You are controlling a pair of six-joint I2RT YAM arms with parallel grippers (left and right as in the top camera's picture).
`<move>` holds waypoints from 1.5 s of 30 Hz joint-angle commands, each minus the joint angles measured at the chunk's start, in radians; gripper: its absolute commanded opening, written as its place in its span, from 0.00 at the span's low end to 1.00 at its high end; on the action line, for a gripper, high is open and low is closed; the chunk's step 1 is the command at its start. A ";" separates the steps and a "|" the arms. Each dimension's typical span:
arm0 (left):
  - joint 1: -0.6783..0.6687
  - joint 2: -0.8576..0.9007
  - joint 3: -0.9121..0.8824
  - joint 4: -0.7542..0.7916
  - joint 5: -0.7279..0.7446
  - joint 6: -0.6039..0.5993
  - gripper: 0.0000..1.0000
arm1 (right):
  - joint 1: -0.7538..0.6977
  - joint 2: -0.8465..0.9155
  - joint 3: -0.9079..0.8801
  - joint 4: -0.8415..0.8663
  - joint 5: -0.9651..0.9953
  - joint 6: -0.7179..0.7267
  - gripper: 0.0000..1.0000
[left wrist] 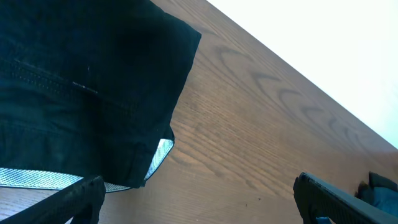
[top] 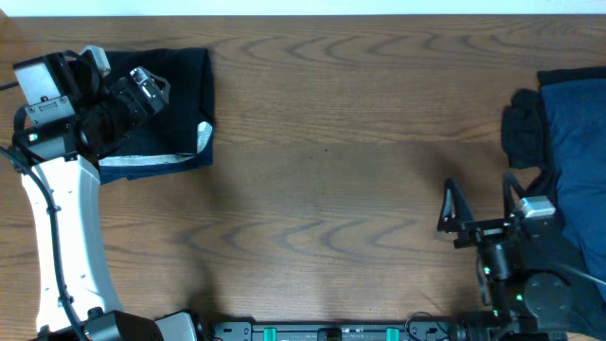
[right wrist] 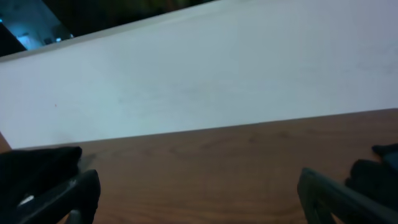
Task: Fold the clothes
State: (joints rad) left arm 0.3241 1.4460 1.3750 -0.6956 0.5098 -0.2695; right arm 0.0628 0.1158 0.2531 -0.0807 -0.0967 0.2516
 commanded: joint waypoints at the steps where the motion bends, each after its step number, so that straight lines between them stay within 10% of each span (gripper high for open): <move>1: -0.001 0.006 0.010 0.000 -0.006 0.002 0.98 | 0.011 -0.034 -0.061 0.046 0.011 -0.002 0.99; 45: -0.001 0.006 0.010 0.000 -0.006 0.002 0.98 | 0.040 -0.111 -0.248 0.006 0.100 -0.201 0.99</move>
State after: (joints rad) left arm 0.3241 1.4460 1.3750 -0.6956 0.5087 -0.2695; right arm 0.0959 0.0120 0.0071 -0.0689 -0.0067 0.0666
